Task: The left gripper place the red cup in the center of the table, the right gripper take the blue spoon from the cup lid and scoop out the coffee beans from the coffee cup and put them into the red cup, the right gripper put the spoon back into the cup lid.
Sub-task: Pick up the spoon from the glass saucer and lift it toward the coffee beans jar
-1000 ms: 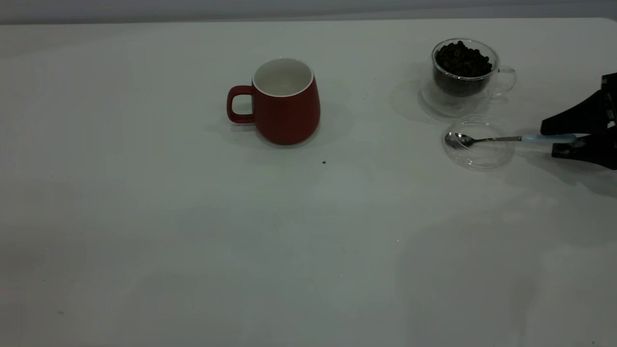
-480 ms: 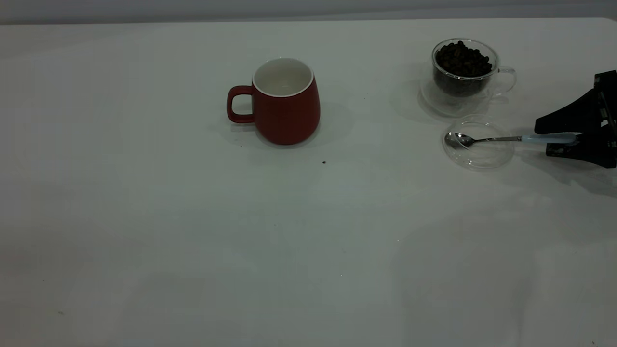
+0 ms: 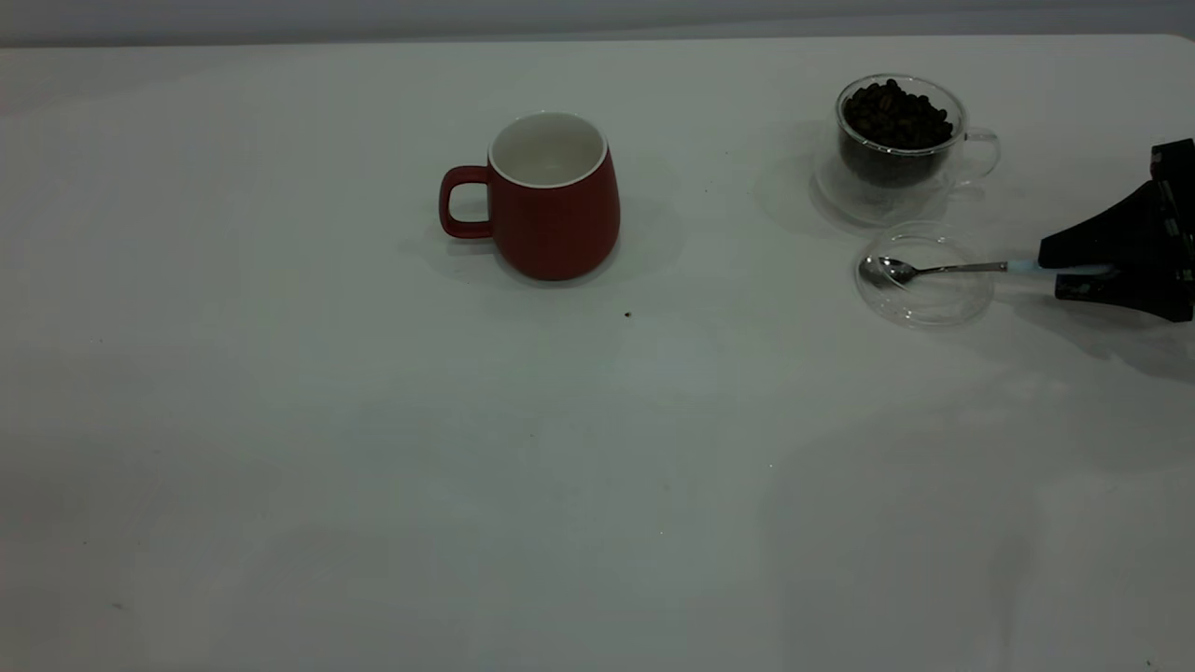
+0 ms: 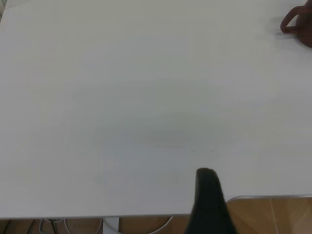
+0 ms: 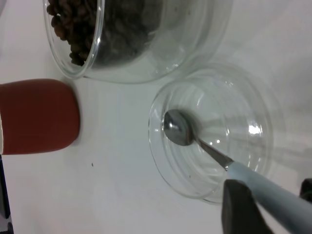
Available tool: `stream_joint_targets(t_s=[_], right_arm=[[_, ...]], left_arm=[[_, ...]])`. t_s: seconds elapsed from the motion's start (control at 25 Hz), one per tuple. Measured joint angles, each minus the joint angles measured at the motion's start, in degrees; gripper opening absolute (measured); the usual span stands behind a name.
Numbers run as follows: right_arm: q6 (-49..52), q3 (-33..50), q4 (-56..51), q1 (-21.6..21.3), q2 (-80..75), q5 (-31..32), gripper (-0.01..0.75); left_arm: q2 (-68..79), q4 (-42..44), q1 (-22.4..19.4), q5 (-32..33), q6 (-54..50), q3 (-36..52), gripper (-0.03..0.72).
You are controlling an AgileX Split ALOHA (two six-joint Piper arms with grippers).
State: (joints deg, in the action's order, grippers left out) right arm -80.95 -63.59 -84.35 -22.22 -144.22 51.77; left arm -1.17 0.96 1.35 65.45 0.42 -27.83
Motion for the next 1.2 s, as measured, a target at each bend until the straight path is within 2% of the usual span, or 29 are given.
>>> stream_joint_targets(t_s=[0.32, 0.92, 1.2], right_arm=[[0.0, -0.1, 0.1, 0.0, 0.0, 2.7, 0.116], [1.9, -0.3, 6.5, 0.0, 1.3, 4.0, 0.115], [3.9, -0.3, 11.0, 0.0, 7.2, 1.4, 0.111]], left_arm=[[0.0, 0.0, 0.0, 0.0, 0.0, 0.0, 0.587], [0.0, 0.0, 0.0, 0.0, 0.0, 0.0, 0.587], [0.0, 0.0, 0.0, 0.0, 0.0, 0.0, 0.587]])
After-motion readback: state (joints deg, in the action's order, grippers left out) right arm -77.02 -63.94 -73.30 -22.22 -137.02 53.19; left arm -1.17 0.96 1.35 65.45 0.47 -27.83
